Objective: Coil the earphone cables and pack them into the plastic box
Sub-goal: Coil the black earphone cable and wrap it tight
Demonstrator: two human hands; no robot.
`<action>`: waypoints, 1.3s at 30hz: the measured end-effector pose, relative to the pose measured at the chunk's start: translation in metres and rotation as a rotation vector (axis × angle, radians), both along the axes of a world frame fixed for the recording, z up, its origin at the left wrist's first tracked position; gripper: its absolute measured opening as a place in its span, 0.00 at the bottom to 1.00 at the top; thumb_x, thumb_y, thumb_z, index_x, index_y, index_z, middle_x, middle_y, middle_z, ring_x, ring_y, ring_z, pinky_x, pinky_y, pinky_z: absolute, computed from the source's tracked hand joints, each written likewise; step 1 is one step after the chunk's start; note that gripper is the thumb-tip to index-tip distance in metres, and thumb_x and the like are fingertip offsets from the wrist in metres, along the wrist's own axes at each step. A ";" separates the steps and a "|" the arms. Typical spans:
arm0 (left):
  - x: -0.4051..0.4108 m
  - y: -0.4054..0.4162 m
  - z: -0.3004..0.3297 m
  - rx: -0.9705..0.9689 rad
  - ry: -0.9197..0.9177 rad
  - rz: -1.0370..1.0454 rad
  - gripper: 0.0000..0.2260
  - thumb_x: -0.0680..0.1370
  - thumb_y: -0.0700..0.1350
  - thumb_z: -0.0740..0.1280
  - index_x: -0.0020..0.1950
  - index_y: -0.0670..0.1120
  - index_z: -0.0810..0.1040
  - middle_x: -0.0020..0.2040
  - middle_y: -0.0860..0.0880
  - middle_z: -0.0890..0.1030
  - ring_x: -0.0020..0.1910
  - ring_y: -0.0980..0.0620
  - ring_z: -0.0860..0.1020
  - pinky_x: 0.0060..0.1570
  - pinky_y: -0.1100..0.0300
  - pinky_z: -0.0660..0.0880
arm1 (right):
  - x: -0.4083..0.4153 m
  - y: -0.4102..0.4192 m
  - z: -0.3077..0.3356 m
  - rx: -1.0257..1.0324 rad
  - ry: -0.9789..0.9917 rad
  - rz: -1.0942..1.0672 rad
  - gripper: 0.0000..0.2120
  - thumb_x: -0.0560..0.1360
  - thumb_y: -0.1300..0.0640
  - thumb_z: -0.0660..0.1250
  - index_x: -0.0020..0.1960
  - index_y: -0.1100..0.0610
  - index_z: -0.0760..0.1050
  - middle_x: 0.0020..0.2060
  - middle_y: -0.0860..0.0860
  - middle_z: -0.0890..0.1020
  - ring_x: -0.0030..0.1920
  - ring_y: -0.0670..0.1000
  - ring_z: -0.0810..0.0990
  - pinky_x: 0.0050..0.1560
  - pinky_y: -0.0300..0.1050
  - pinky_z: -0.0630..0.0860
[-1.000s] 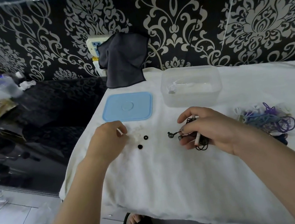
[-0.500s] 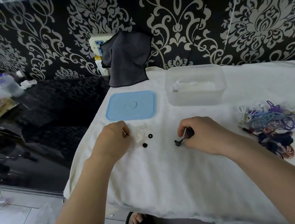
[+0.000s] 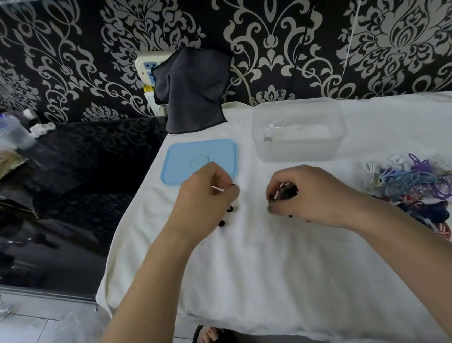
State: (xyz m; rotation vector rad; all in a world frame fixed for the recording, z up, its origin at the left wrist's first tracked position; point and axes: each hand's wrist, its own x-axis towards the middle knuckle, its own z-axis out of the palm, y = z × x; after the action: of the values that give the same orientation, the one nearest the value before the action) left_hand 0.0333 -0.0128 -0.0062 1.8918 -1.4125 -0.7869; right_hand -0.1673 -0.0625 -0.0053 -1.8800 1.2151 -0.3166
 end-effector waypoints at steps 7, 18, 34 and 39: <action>-0.030 -0.006 0.011 0.032 0.195 -0.064 0.03 0.79 0.40 0.70 0.48 0.43 0.77 0.43 0.43 0.84 0.35 0.57 0.82 0.28 0.73 0.69 | -0.006 -0.006 0.008 0.112 -0.238 -0.149 0.07 0.75 0.57 0.71 0.46 0.46 0.84 0.39 0.50 0.85 0.31 0.49 0.76 0.32 0.48 0.73; -0.036 -0.018 0.002 0.024 0.243 -0.119 0.04 0.78 0.38 0.71 0.50 0.45 0.80 0.44 0.46 0.85 0.43 0.46 0.85 0.55 0.48 0.81 | -0.011 -0.014 0.004 0.044 -0.309 -0.291 0.08 0.76 0.57 0.69 0.46 0.45 0.84 0.32 0.45 0.80 0.27 0.44 0.74 0.29 0.41 0.70; -0.045 -0.022 0.008 0.048 0.417 -0.069 0.06 0.80 0.42 0.69 0.50 0.39 0.82 0.44 0.43 0.87 0.46 0.46 0.86 0.47 0.62 0.82 | -0.005 -0.008 0.000 -0.289 -0.094 -0.199 0.10 0.77 0.59 0.67 0.51 0.47 0.84 0.42 0.45 0.83 0.43 0.47 0.80 0.47 0.49 0.78; -0.045 -0.024 0.005 0.024 0.374 -0.067 0.08 0.81 0.43 0.69 0.49 0.38 0.82 0.42 0.44 0.87 0.45 0.47 0.87 0.51 0.57 0.83 | -0.004 -0.006 0.002 -0.331 -0.070 -0.165 0.11 0.76 0.60 0.68 0.50 0.47 0.85 0.42 0.46 0.81 0.43 0.49 0.80 0.47 0.52 0.78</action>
State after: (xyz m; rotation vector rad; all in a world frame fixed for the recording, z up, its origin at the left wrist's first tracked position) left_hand -0.0120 -0.0364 -0.0008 1.6151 -1.2385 -1.1281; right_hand -0.1712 -0.0688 -0.0036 -2.0282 1.3353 -0.7045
